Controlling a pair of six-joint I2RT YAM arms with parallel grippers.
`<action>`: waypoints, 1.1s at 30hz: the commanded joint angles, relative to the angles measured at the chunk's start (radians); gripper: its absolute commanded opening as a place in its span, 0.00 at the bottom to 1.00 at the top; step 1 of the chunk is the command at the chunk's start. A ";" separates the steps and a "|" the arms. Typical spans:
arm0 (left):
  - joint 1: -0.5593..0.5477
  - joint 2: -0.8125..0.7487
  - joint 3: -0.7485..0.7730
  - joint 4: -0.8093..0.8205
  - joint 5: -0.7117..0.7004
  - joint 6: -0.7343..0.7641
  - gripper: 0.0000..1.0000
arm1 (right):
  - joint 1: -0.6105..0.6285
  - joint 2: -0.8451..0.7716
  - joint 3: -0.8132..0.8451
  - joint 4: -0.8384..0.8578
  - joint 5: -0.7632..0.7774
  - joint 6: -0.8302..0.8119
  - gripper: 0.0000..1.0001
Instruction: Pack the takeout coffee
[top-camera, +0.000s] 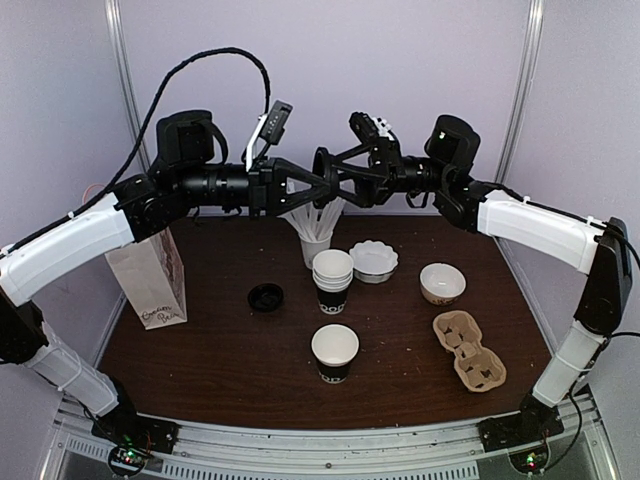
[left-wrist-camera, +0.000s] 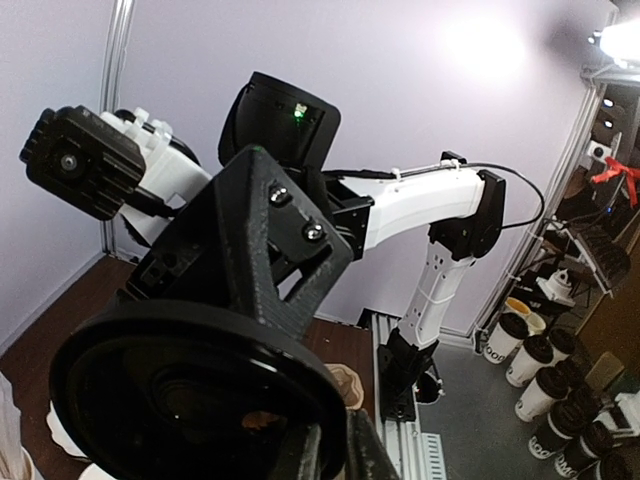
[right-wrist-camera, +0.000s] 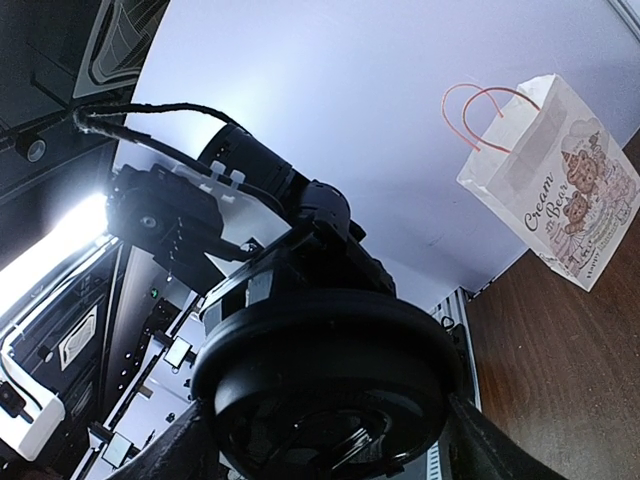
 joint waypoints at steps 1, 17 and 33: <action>-0.005 0.007 0.000 0.006 -0.042 0.011 0.23 | 0.004 -0.006 0.004 0.048 -0.011 -0.015 0.71; -0.005 -0.230 -0.137 -0.453 -0.467 0.255 0.66 | -0.023 -0.073 0.331 -1.319 0.352 -1.298 0.73; 0.046 -0.215 -0.228 -0.509 -0.739 0.146 0.66 | 0.275 0.018 0.459 -1.836 0.936 -1.816 0.75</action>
